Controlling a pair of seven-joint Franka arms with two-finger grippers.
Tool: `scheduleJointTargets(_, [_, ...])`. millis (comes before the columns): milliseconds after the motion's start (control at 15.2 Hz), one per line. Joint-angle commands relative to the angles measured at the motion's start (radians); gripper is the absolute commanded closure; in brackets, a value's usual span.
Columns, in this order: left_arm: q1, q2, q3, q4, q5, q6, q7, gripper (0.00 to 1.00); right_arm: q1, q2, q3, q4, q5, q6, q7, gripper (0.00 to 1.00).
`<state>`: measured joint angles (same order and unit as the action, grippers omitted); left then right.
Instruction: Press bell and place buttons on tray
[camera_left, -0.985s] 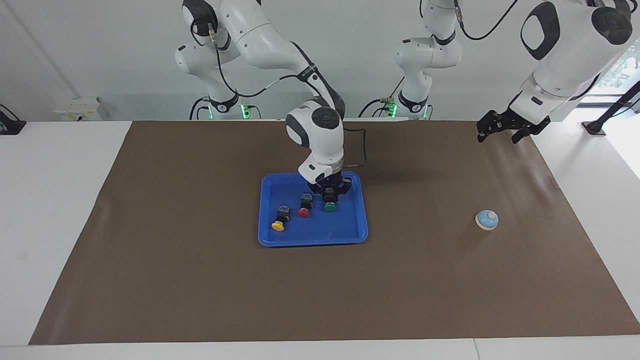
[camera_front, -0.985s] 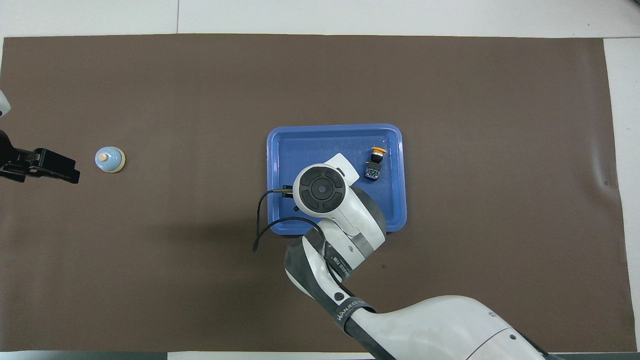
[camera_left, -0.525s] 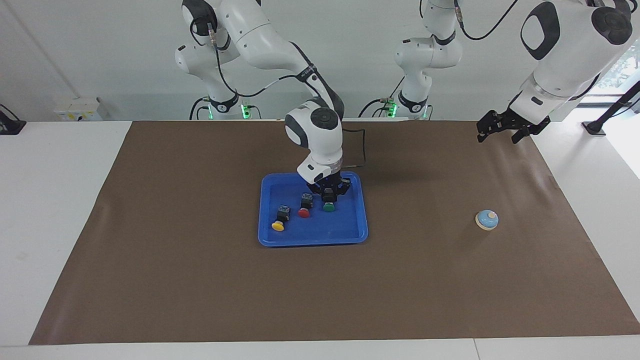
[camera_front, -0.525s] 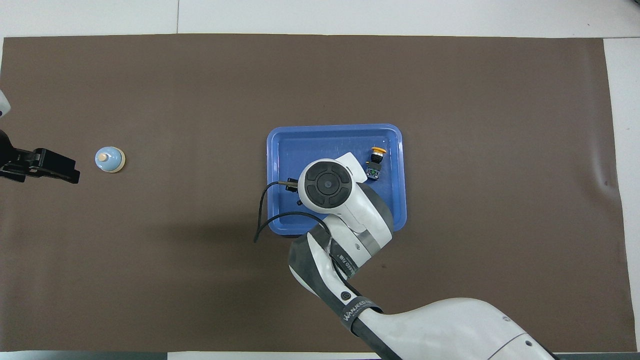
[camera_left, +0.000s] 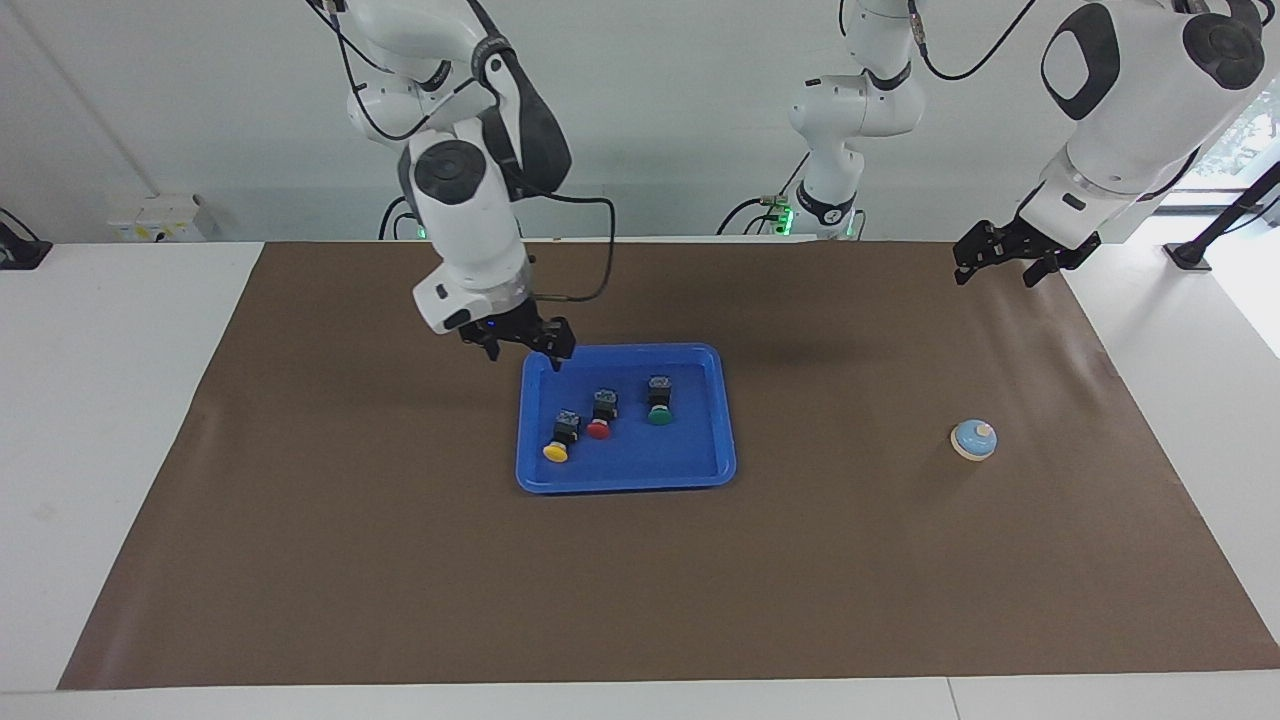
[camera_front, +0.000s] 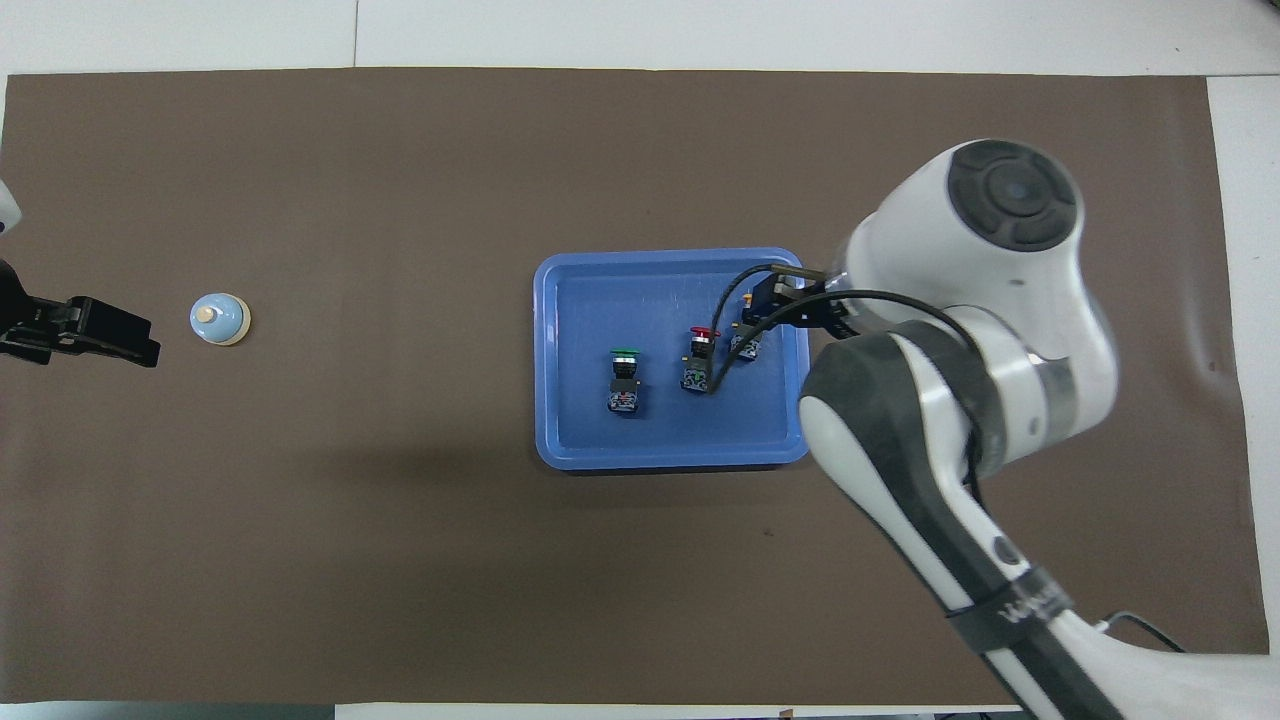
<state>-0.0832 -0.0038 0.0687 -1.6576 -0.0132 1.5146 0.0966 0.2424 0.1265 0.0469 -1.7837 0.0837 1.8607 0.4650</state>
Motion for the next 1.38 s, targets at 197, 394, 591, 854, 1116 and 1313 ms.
scheduleJointTargets(197, [0.003, -0.012, -0.001, -0.002, 0.012, -0.001, -0.003, 0.0, -0.164, -0.135, 0.004, 0.013, 0.024, -0.205, -0.334, 0.0])
scheduleJointTargets(394, [0.003, -0.012, -0.001, -0.002, 0.012, -0.001, -0.003, 0.0, -0.193, -0.191, 0.002, 0.035, 0.022, -0.309, -0.355, 0.0])
scheduleJointTargets(591, [0.003, -0.012, -0.001, -0.002, 0.012, -0.001, -0.003, 0.0, -0.196, -0.22, 0.002, 0.044, 0.01, -0.367, -0.356, 0.0])
scheduleJointTargets(854, [0.003, -0.012, -0.001, -0.002, 0.012, -0.001, -0.003, 0.0, -0.221, -0.225, 0.013, 0.043, 0.005, -0.371, -0.408, 0.0])
scheduleJointTargets(1116, [0.003, -0.012, -0.001, -0.002, 0.012, -0.001, -0.003, 0.0, -0.241, -0.225, 0.016, 0.043, 0.002, -0.379, -0.425, 0.0])
scheduleJointTargets(1313, [0.003, -0.012, -0.001, -0.002, 0.012, -0.001, -0.005, 0.0, -0.241, -0.214, 0.016, 0.076, -0.028, -0.39, -0.437, 0.0])
